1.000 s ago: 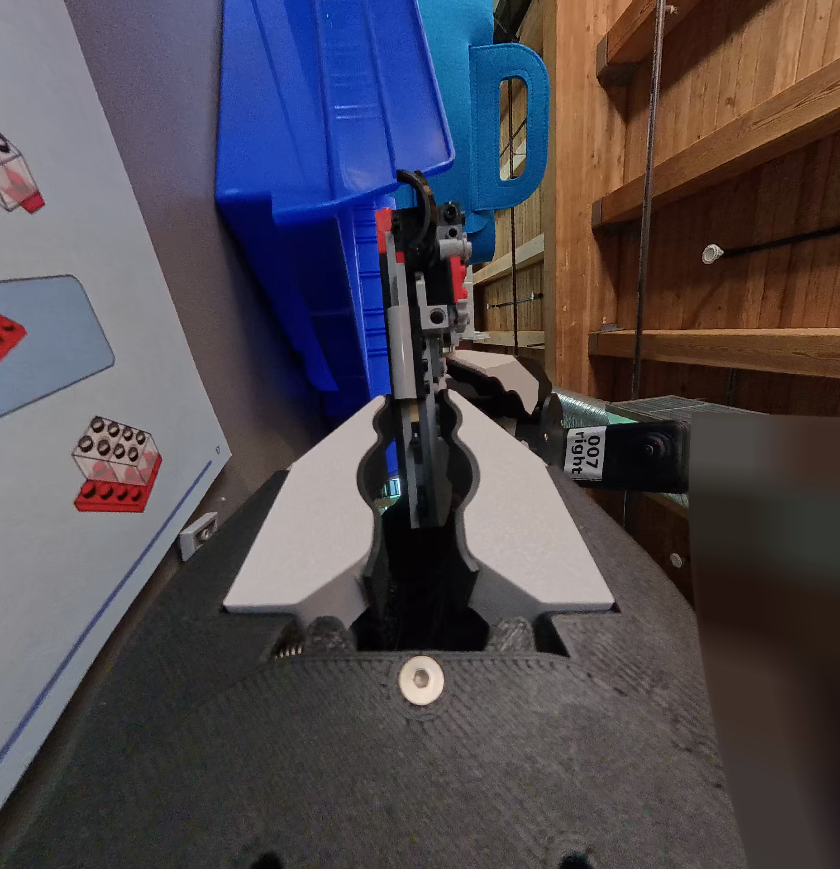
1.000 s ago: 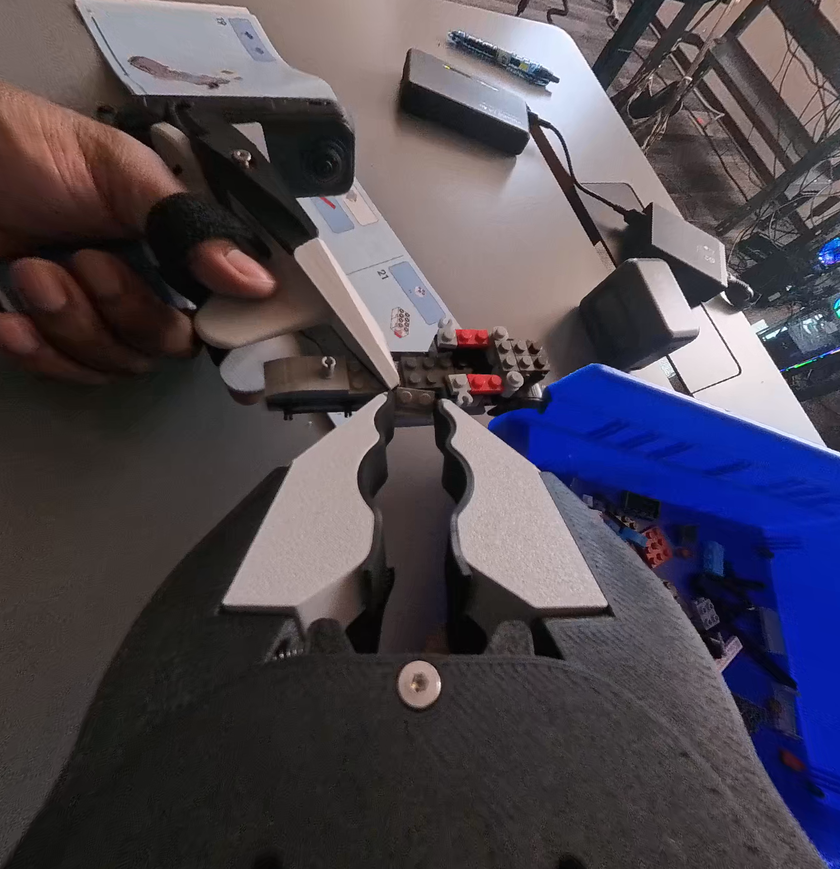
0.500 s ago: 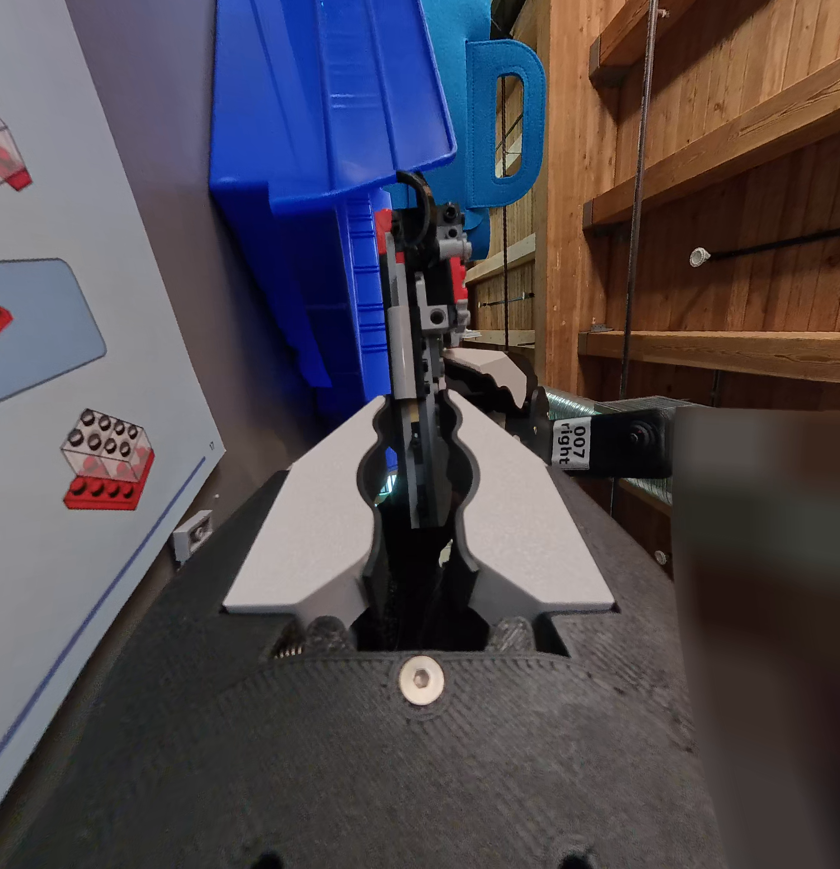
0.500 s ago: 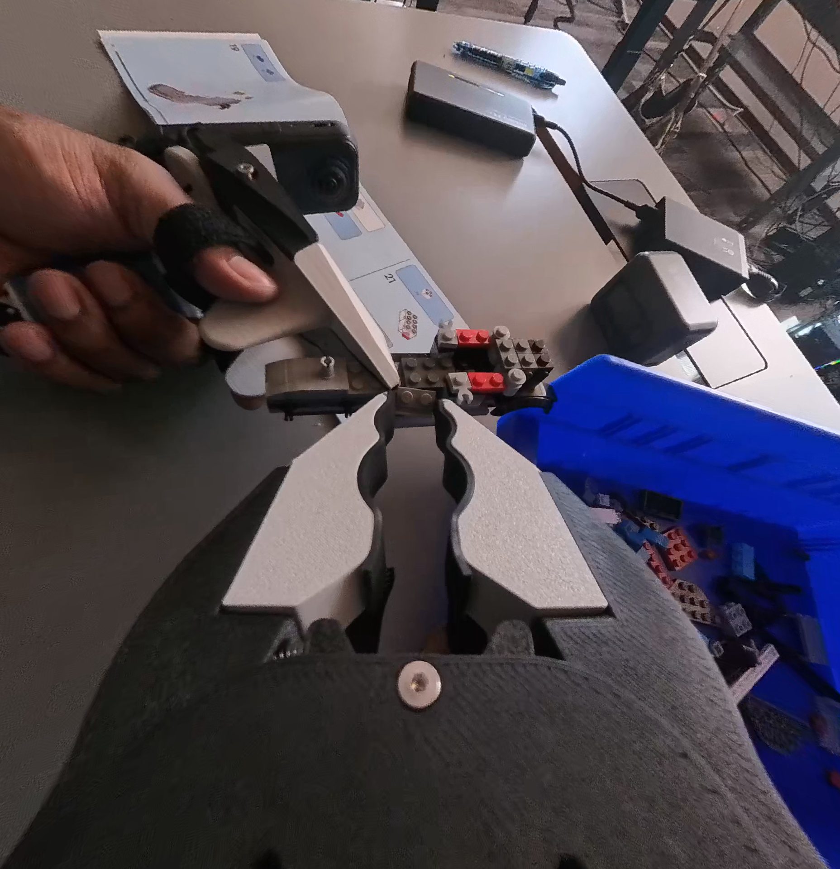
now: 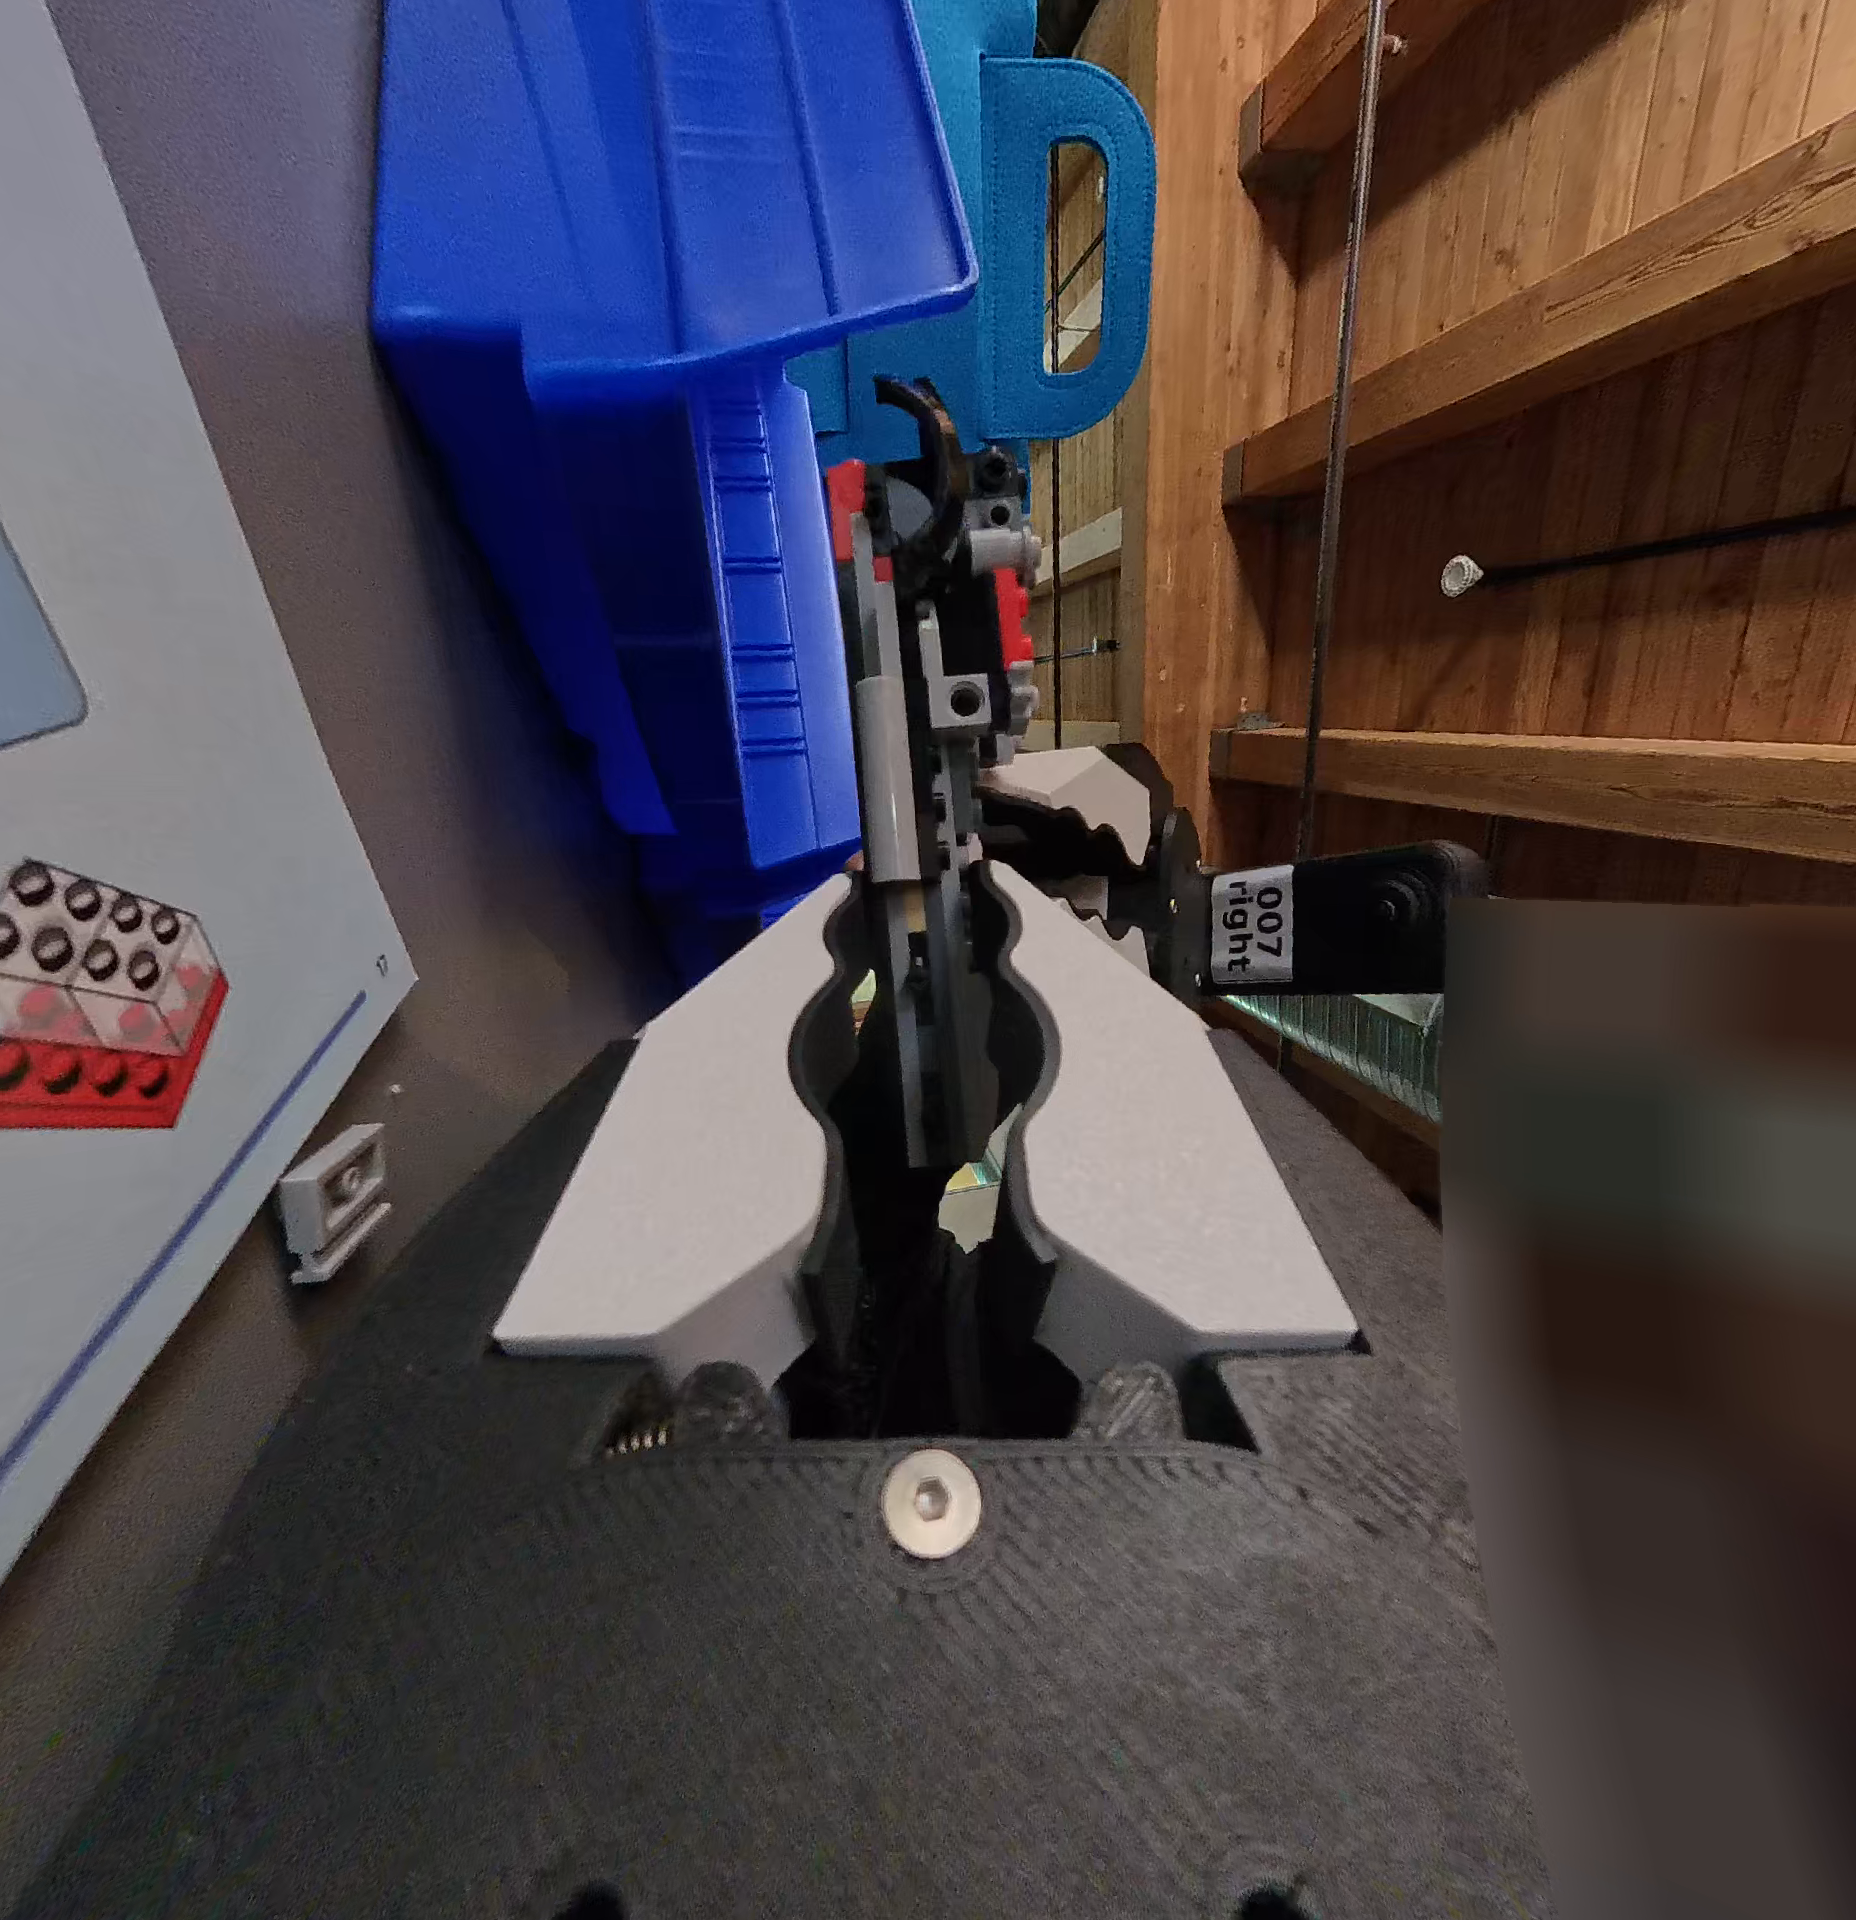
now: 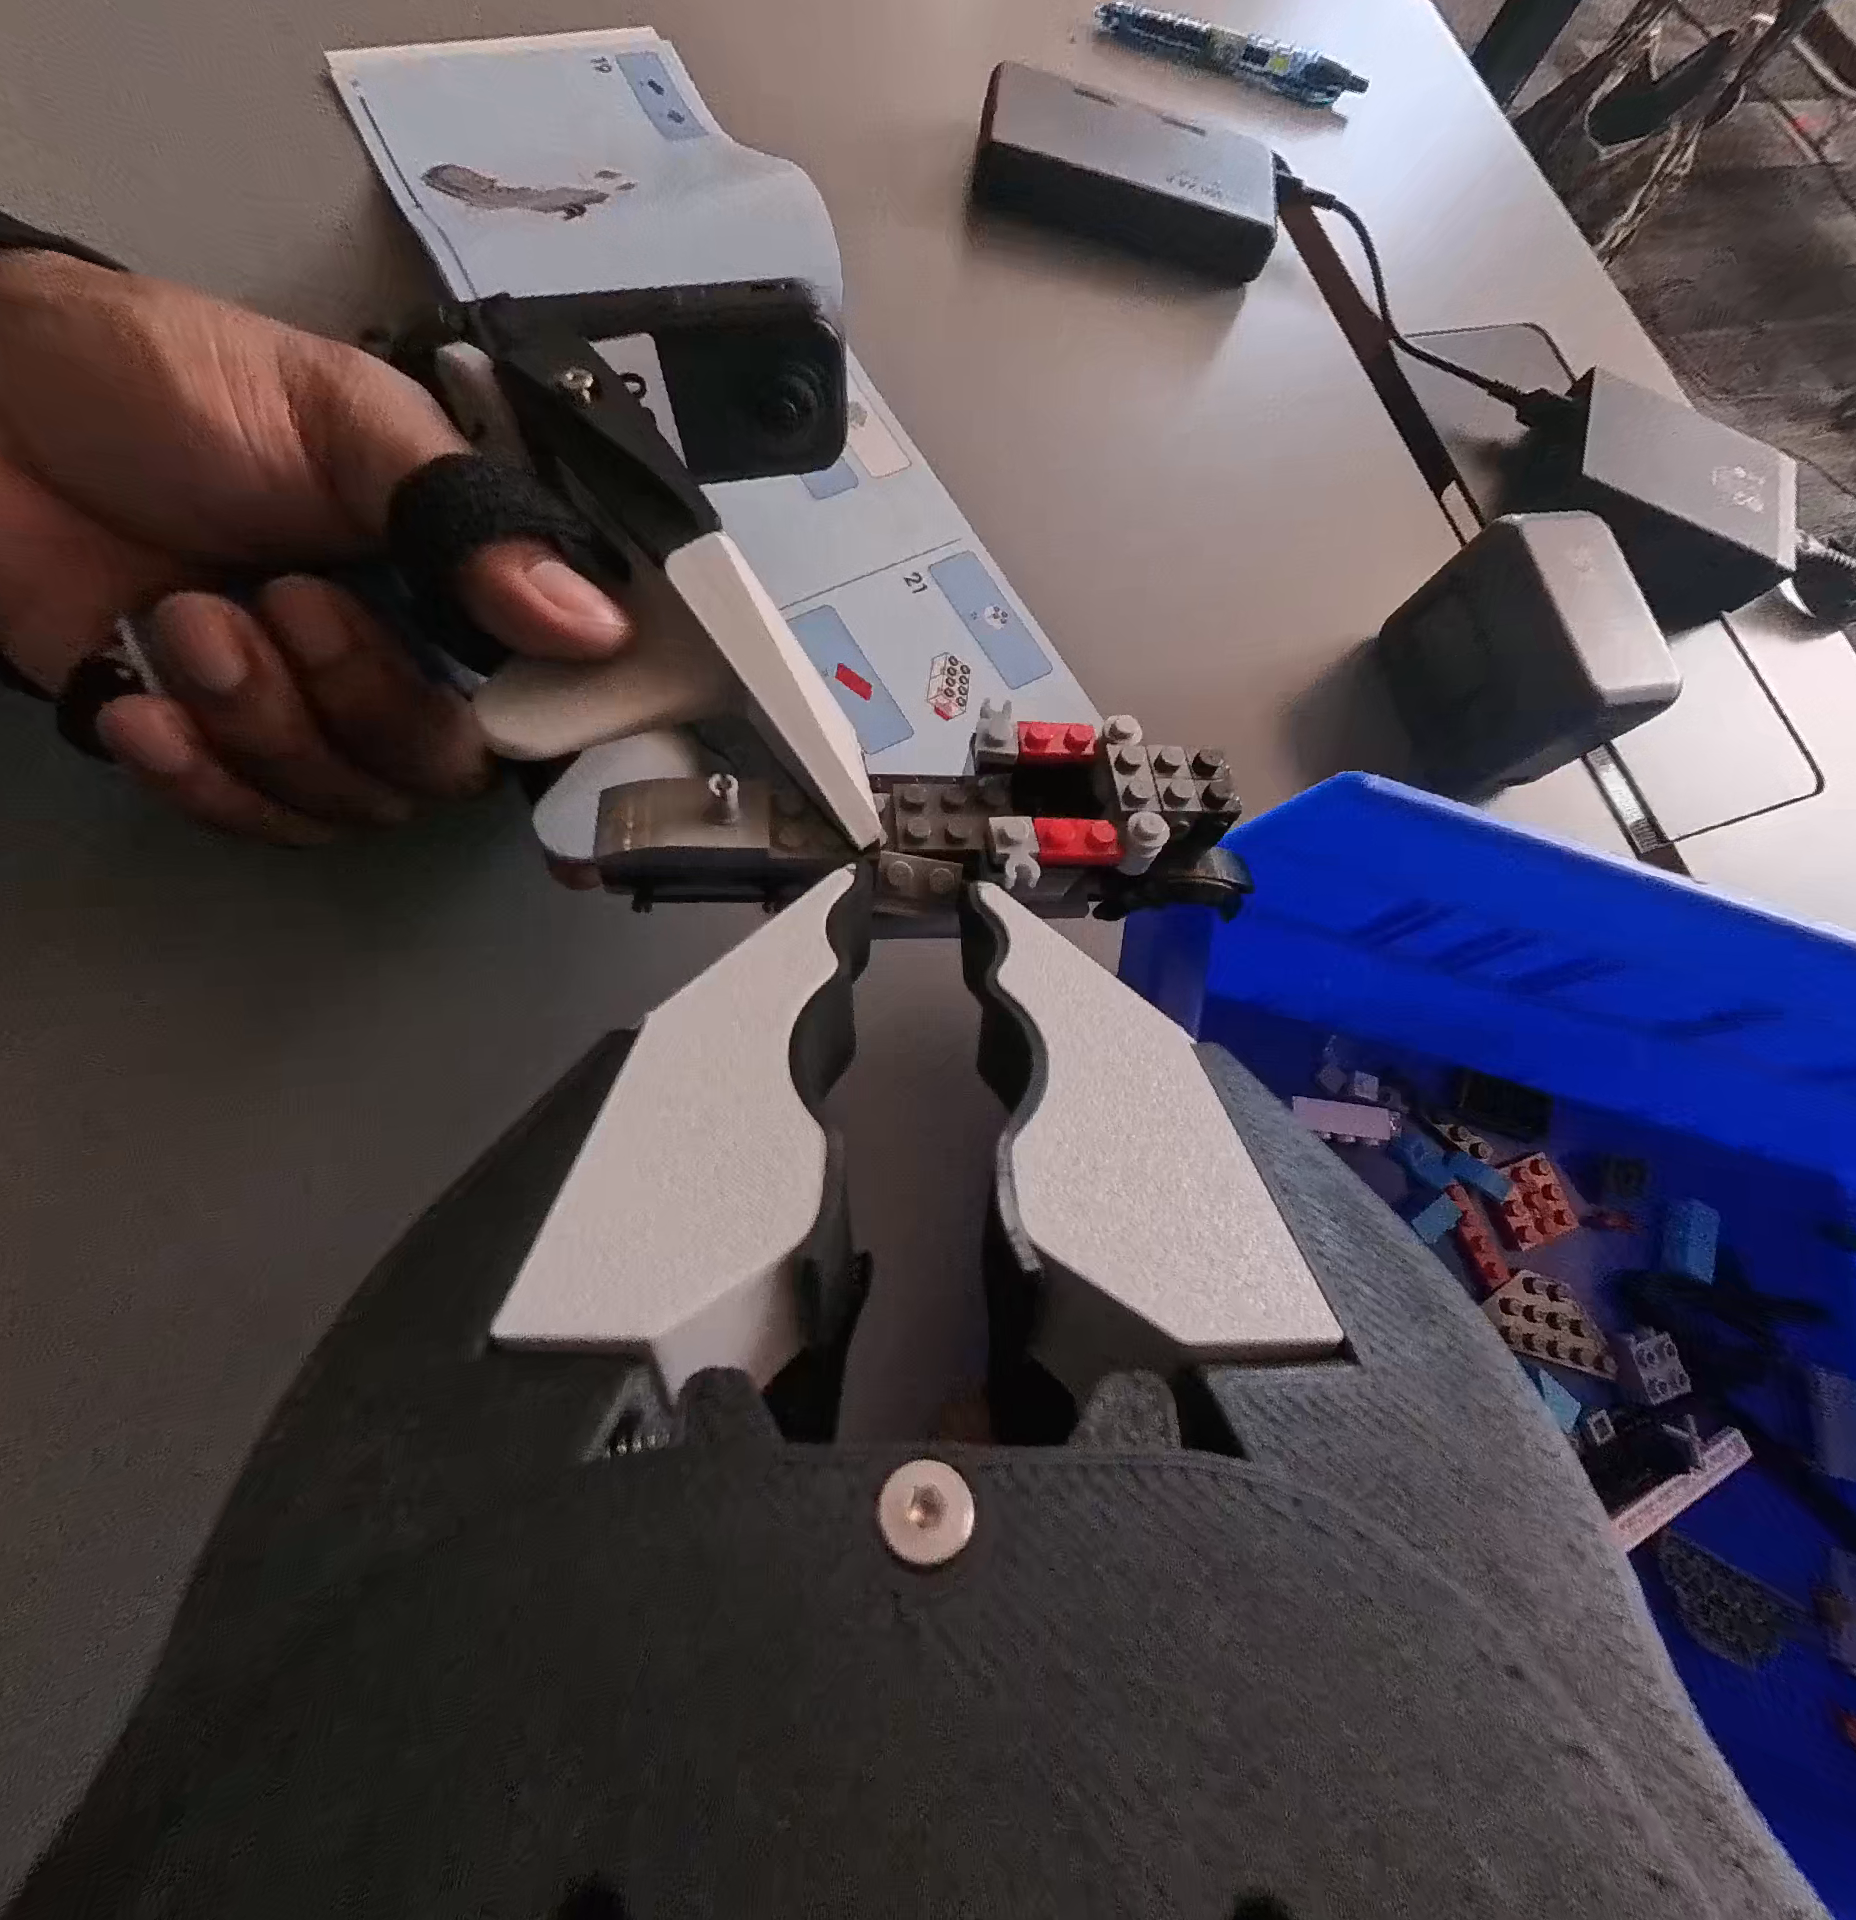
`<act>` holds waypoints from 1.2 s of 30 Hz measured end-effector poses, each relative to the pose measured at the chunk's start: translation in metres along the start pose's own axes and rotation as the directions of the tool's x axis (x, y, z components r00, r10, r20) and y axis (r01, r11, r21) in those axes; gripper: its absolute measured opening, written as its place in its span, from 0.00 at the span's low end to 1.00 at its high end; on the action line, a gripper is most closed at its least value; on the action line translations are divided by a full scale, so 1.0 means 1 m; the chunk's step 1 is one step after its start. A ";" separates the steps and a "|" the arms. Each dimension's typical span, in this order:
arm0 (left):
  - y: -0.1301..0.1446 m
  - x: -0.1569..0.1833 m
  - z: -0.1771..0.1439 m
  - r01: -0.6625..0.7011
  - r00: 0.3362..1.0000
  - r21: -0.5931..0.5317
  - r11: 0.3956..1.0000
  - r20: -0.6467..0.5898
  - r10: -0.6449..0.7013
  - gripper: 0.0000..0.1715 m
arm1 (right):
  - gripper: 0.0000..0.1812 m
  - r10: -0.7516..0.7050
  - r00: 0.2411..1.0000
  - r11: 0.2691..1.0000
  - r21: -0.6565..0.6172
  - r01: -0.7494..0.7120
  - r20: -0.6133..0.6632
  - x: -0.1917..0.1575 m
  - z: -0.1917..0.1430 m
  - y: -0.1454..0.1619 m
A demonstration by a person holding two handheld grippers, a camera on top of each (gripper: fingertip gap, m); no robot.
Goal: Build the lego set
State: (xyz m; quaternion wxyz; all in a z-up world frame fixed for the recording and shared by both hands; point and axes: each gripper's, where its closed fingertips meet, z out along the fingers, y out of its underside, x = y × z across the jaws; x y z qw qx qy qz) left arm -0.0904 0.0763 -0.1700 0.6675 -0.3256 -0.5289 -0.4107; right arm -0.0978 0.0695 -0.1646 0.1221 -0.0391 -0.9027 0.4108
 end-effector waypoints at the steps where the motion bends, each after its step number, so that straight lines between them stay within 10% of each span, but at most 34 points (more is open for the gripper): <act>1: 0.000 0.000 0.000 0.001 1.000 0.001 1.000 -0.003 -0.001 0.11 | 0.10 0.000 1.000 1.000 0.001 0.000 0.002 0.000 0.000 0.000; 36: -0.006 0.026 0.000 0.083 0.979 0.093 0.992 -0.191 -0.064 0.11 | 0.11 -0.142 0.980 0.956 -0.239 0.172 0.137 0.006 -0.004 -0.024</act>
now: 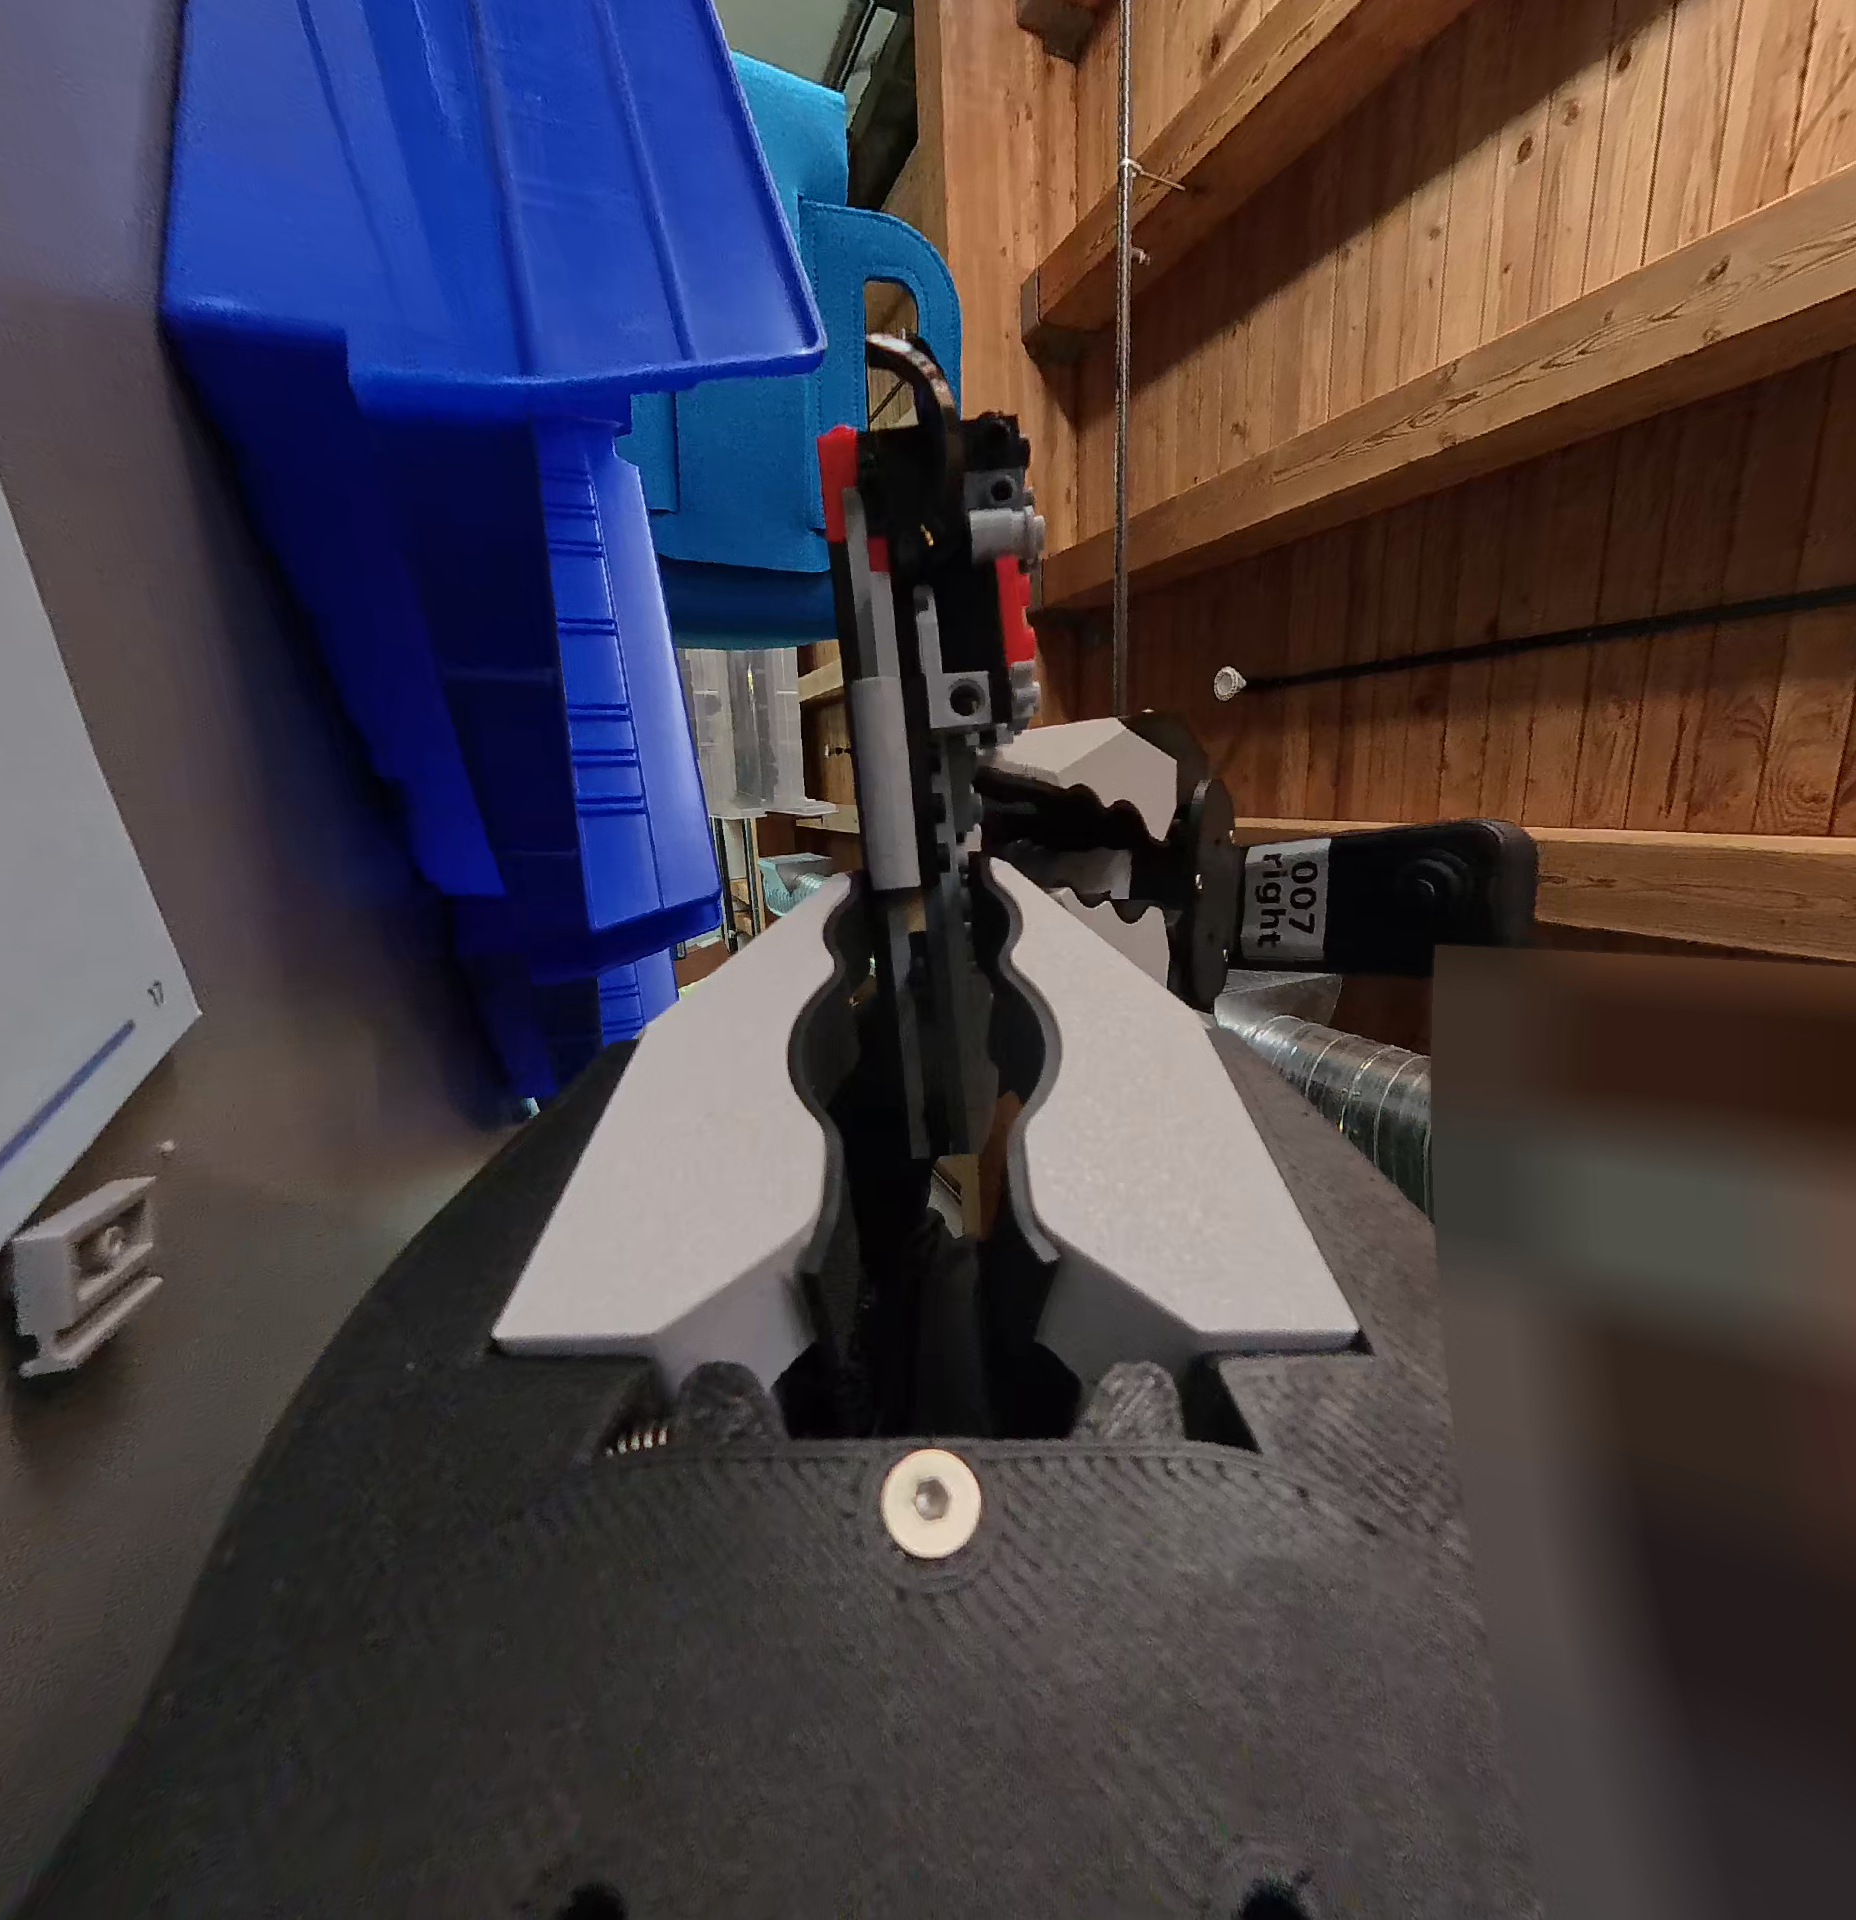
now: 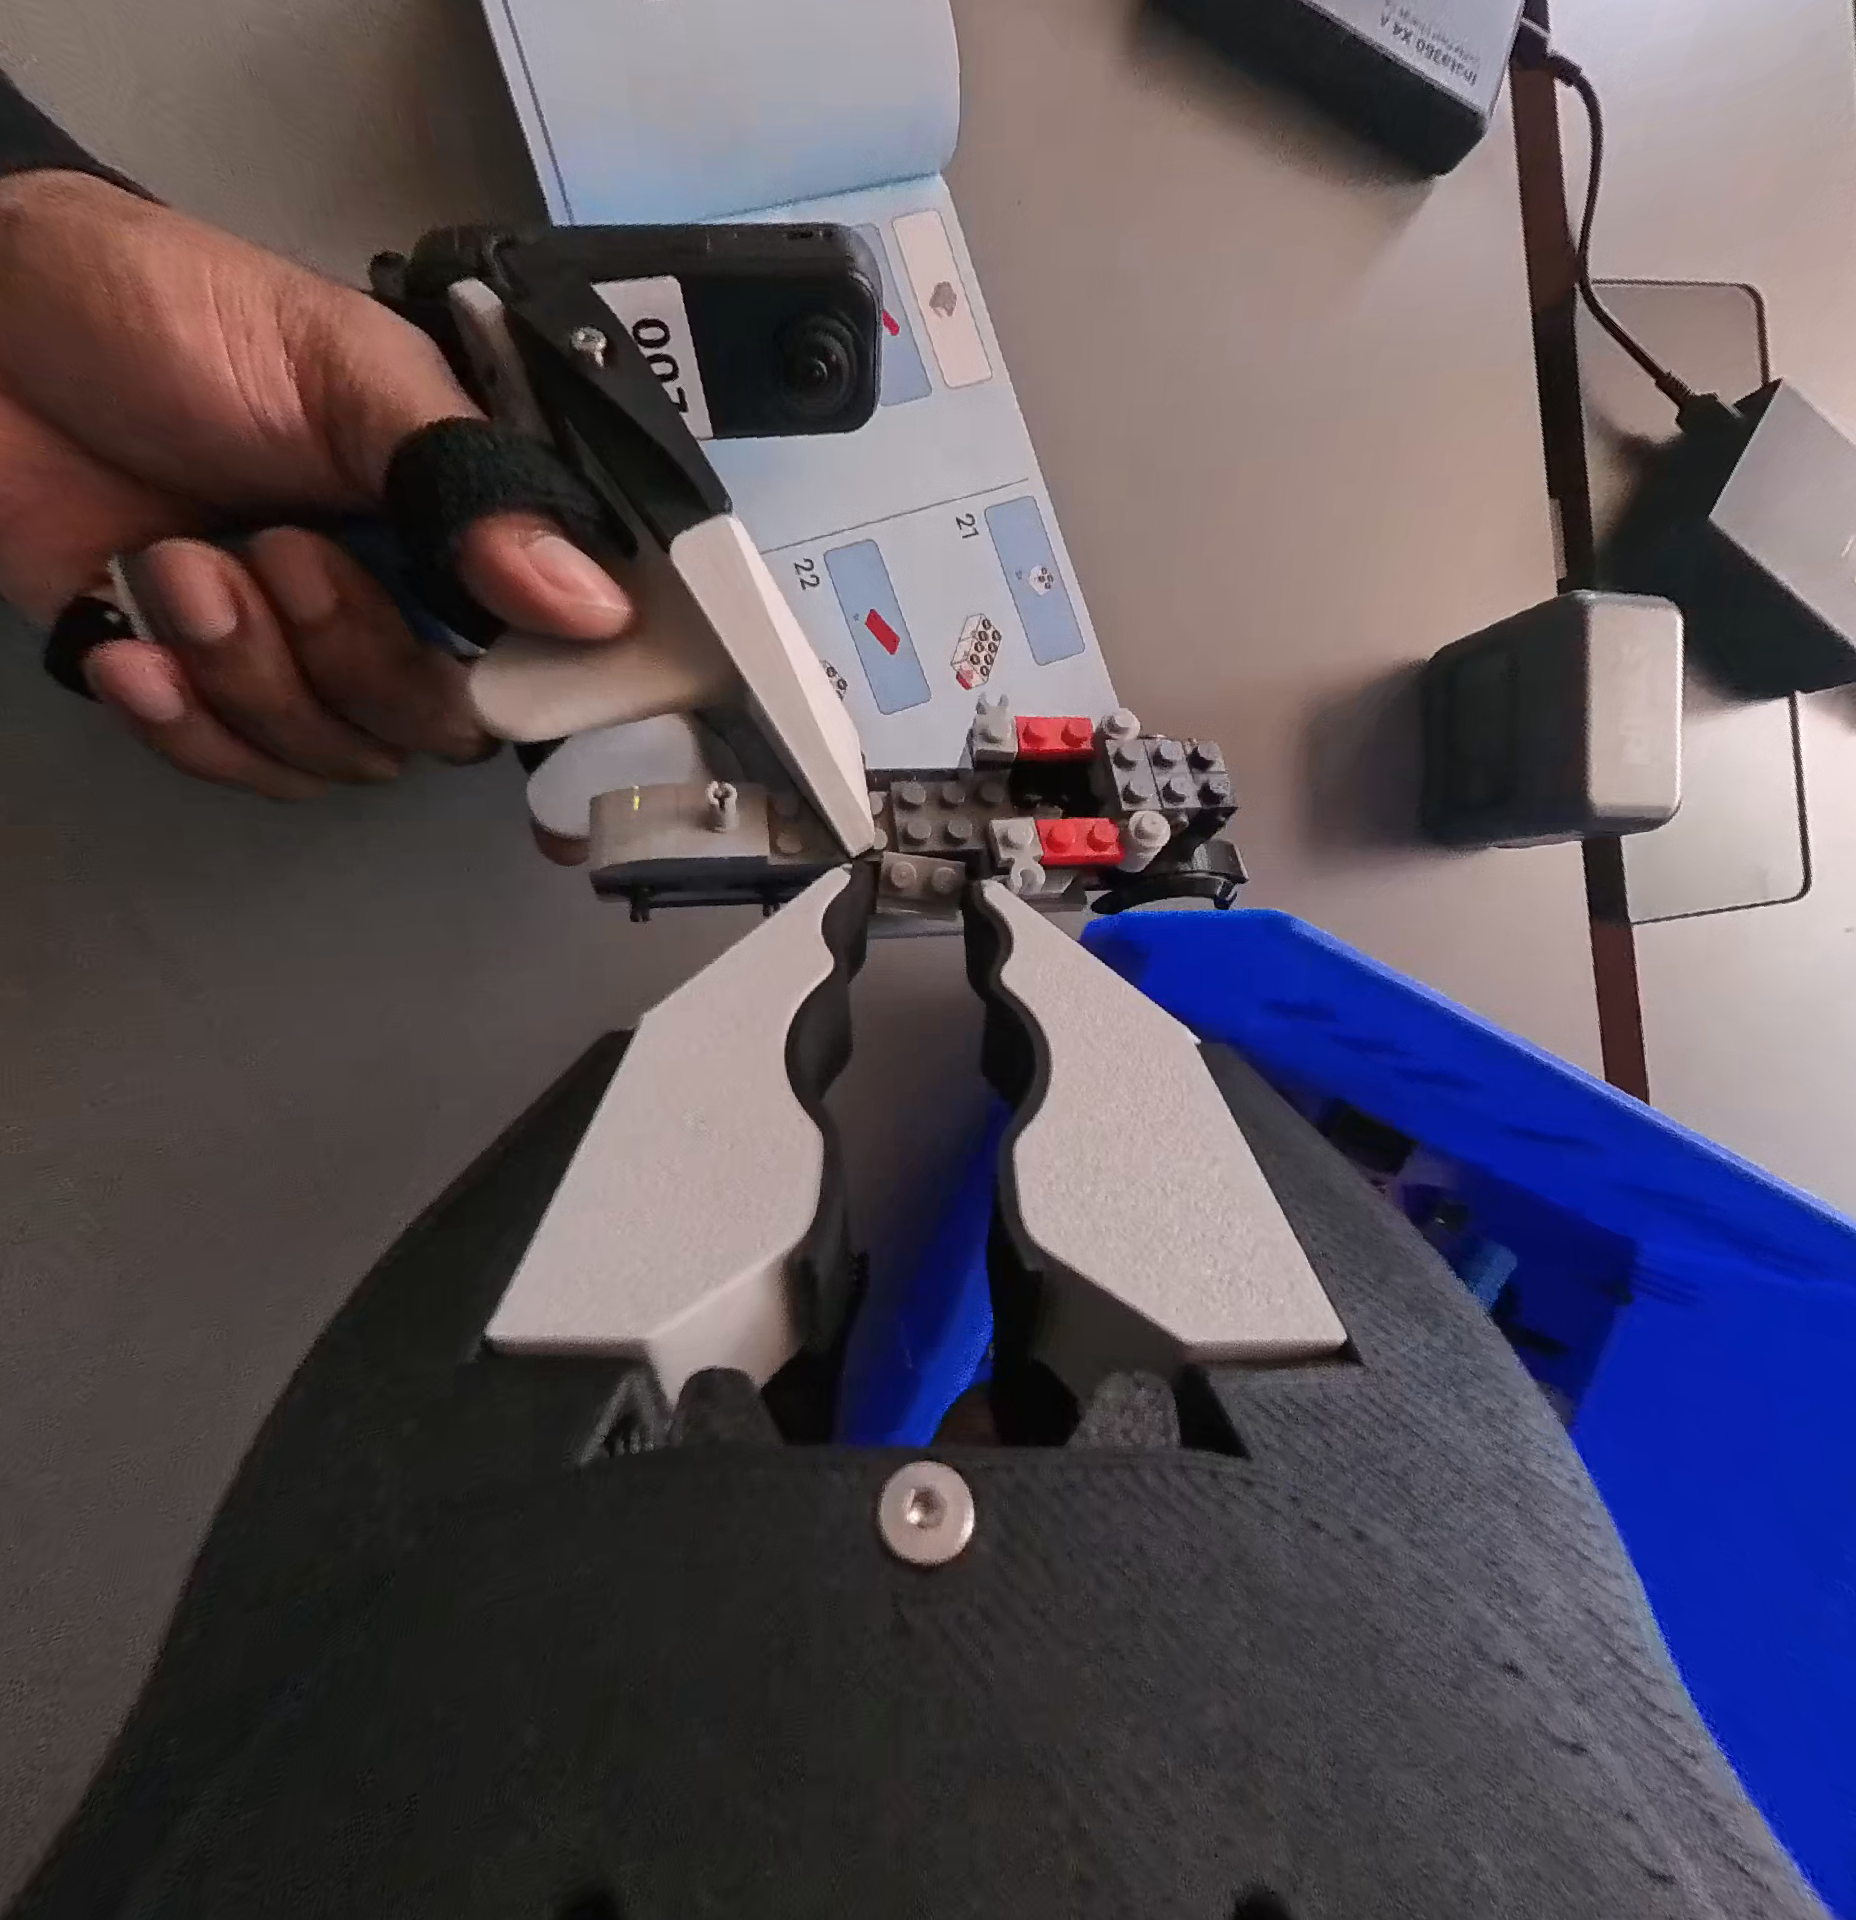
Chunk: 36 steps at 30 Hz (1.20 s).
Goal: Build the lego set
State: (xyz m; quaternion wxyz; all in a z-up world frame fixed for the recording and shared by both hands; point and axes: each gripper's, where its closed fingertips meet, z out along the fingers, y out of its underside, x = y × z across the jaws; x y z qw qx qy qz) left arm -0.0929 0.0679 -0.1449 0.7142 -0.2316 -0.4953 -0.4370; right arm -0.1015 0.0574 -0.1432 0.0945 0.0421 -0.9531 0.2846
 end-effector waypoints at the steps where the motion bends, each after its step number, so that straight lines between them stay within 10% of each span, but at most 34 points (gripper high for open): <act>1: 0.000 0.000 0.000 0.001 1.000 0.000 1.000 -0.002 -0.001 0.11 | 0.11 0.004 1.000 1.000 0.004 -0.004 0.003 0.000 0.000 0.000; 36: 0.006 0.014 0.004 -0.024 0.998 -0.024 0.999 -0.062 0.022 0.11 | 0.17 0.144 0.989 0.981 0.127 -0.148 0.038 0.000 -0.016 -0.002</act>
